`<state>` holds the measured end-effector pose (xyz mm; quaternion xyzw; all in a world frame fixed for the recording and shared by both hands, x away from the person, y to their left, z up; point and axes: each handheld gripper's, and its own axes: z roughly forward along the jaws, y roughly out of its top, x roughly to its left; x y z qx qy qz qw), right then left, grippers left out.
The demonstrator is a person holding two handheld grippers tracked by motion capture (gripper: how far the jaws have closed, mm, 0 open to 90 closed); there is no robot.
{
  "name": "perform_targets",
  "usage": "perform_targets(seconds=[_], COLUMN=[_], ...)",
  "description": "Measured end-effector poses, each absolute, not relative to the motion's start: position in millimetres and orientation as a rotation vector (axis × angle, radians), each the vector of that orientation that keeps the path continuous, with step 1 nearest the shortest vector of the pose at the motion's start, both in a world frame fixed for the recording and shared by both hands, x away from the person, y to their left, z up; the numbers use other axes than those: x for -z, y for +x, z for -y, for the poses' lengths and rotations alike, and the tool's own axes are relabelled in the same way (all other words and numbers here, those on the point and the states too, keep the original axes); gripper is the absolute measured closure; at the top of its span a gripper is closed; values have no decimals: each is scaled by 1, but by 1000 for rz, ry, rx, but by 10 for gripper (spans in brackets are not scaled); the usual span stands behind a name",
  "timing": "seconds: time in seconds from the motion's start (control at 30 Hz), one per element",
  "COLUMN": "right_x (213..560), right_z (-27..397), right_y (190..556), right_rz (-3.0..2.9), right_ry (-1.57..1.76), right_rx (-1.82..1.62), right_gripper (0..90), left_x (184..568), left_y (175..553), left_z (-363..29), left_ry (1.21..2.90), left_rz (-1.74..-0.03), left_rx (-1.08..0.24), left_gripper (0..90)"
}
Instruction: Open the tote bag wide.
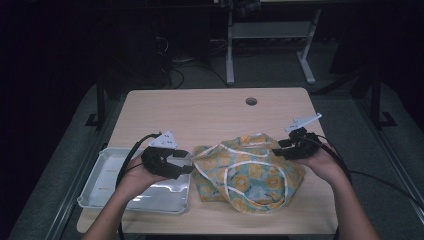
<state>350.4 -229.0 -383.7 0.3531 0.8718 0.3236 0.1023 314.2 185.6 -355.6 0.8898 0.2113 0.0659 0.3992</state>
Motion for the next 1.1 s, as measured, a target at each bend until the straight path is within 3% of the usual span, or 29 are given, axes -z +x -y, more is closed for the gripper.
perform_targets(seconds=[0.53,1.1], right_x=[403,415], right_z=[265,267], right_y=[340,350], right_rz=[-2488,-2498], right_ry=[1179,1219], right_rx=[-944,-951], right_gripper=[495,487], left_x=[374,405], left_y=[344,370], left_z=[-100,-74], left_ry=[2333,2429], left_rz=[-385,-376], left_rx=[-76,22], left_gripper=[408,397])
